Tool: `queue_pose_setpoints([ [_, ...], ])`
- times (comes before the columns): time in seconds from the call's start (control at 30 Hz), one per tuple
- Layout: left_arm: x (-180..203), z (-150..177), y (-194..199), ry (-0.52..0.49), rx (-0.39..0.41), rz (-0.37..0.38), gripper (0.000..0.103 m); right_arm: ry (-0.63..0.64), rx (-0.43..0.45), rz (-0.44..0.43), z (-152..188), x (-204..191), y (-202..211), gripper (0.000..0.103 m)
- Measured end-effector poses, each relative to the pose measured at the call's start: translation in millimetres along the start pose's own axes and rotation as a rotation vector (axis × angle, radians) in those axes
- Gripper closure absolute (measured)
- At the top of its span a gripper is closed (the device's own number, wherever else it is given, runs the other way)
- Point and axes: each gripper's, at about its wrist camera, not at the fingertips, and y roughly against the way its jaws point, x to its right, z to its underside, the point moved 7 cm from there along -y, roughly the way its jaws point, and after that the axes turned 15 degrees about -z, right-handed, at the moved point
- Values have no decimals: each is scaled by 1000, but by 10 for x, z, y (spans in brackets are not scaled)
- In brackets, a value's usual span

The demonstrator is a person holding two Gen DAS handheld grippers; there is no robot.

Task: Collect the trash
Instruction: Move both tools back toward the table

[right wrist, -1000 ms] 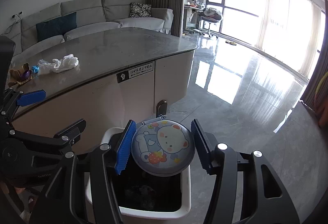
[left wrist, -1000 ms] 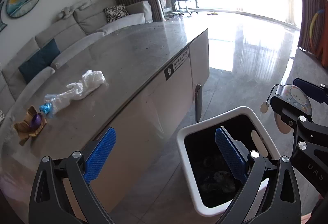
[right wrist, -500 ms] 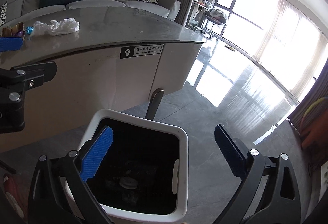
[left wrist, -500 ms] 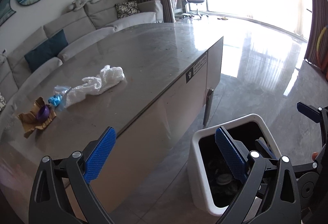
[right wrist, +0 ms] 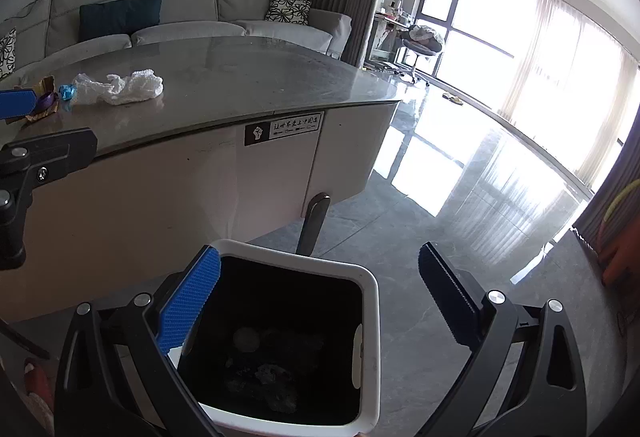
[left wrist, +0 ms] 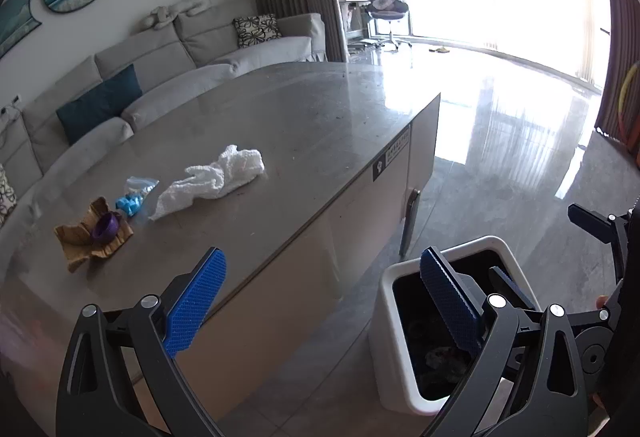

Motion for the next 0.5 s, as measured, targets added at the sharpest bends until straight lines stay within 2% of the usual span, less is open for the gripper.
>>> queue_pose_setpoints([
  [0.23, -197, -65, 115, 24, 27, -23, 6, 6, 33, -16, -116, -111, 68, 5],
  [0.5, -616, -98, 148, 91, 50, -61, 6, 38, 124, -66, -451, -428, 200, 5],
])
